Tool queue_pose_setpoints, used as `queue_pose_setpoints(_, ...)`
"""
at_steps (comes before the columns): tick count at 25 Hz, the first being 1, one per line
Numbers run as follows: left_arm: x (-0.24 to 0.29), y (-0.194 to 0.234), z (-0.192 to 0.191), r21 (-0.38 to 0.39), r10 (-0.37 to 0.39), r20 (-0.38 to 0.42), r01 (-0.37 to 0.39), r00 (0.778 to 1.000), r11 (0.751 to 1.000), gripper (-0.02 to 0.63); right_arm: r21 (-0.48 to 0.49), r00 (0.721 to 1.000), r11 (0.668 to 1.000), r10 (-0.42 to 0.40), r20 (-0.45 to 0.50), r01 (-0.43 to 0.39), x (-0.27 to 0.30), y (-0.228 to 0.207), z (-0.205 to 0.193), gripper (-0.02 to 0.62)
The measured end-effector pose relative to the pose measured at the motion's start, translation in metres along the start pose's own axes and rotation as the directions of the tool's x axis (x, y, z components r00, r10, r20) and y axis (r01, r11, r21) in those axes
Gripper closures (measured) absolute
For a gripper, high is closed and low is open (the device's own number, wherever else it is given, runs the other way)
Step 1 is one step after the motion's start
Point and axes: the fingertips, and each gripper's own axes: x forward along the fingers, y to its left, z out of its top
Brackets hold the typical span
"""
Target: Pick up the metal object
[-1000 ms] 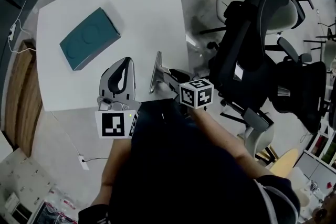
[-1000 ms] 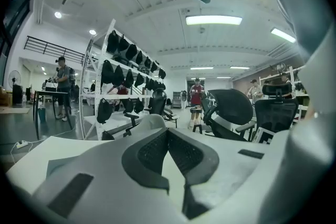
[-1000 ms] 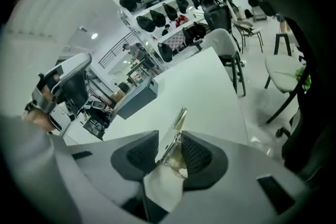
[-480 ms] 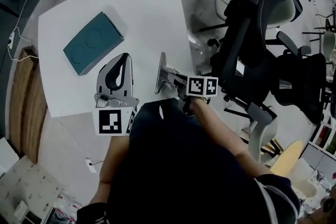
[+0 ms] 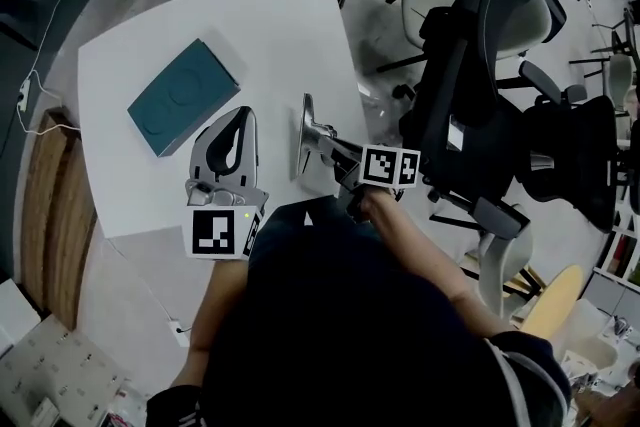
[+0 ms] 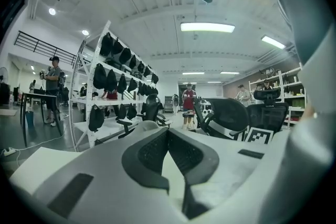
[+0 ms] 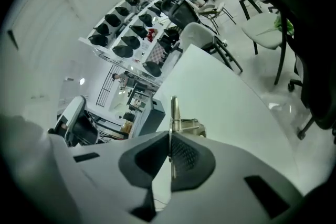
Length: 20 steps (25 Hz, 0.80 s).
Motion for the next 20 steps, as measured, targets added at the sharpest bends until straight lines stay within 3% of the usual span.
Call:
queue_pose_setpoints(6,-0.001,0.004,0.016,0.016,0.001,0.039,-0.002,0.999,1.000,0.583,-0.204,0.990,0.979,0.038,0.138,-0.009,-0.017,0.054,0.051,0.568)
queue_pose_setpoints(12,-0.001,0.009,0.045,0.045,0.015,0.089,-0.019,0.996,0.999,0.583,-0.366,0.954,0.930,0.086,0.286,0.026,-0.044,0.110,0.100,0.568)
queue_pose_setpoints(16,-0.002,0.010,0.064,0.055,0.029,0.107,-0.035,0.994,0.998,0.583,-0.490,0.918,0.867,0.114,0.379,0.095,-0.066,0.148,0.126,0.568)
queue_pose_setpoints(20,-0.003,0.010,0.083,0.074,0.033,0.139,-0.044,0.990,0.996,0.583,-0.599,0.870,0.781,0.159,0.467,0.178,-0.085,0.183,0.146,0.568)
